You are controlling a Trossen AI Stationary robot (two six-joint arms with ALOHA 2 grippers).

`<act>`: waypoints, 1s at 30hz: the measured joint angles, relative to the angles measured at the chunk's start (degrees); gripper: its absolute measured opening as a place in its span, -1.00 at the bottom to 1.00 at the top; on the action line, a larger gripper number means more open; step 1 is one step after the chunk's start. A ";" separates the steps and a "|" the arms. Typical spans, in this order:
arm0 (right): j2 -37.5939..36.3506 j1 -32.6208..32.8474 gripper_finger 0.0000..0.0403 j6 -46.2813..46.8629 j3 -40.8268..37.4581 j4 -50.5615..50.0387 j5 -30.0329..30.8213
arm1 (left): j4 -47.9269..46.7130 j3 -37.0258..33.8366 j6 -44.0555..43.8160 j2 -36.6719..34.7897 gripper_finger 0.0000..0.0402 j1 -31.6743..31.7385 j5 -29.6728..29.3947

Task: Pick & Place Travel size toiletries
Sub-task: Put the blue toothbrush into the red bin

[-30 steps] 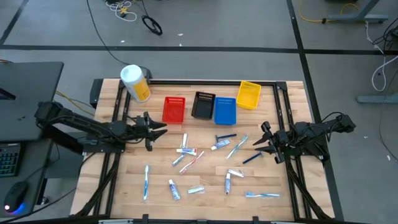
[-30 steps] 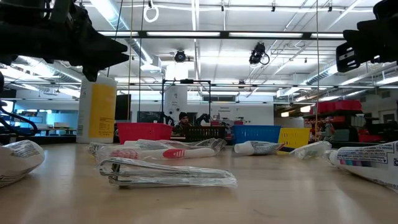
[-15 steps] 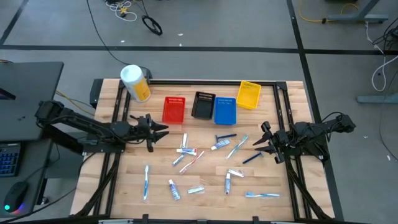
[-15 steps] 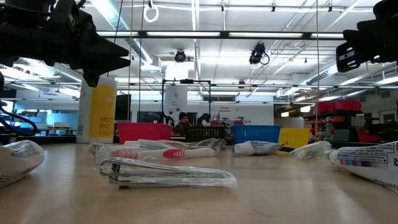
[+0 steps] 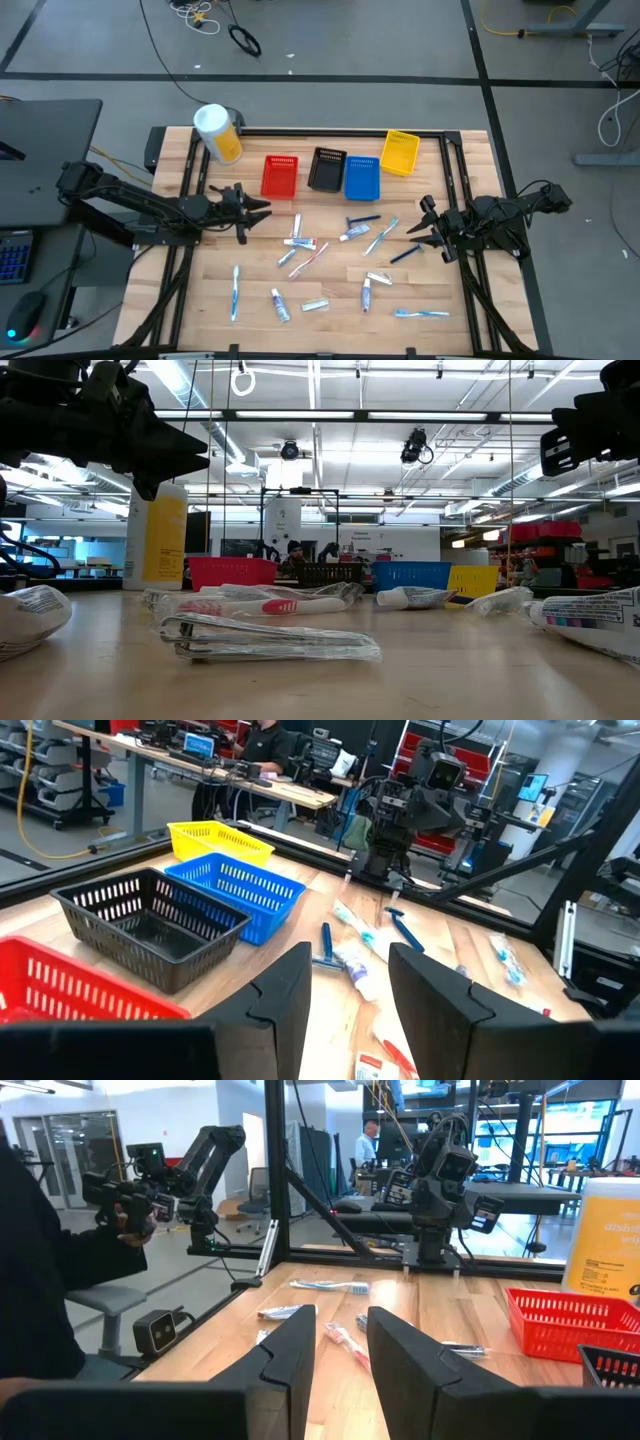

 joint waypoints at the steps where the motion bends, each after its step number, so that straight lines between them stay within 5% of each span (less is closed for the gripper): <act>1: 0.01 0.00 -0.49 -0.01 0.00 0.01 0.00 | 0.00 0.00 -0.09 0.00 -0.28 -0.01 -0.25; 30: 0.00 0.00 -0.49 -0.01 0.00 0.01 0.00 | 0.01 0.00 0.00 -0.02 -0.28 -0.01 -0.88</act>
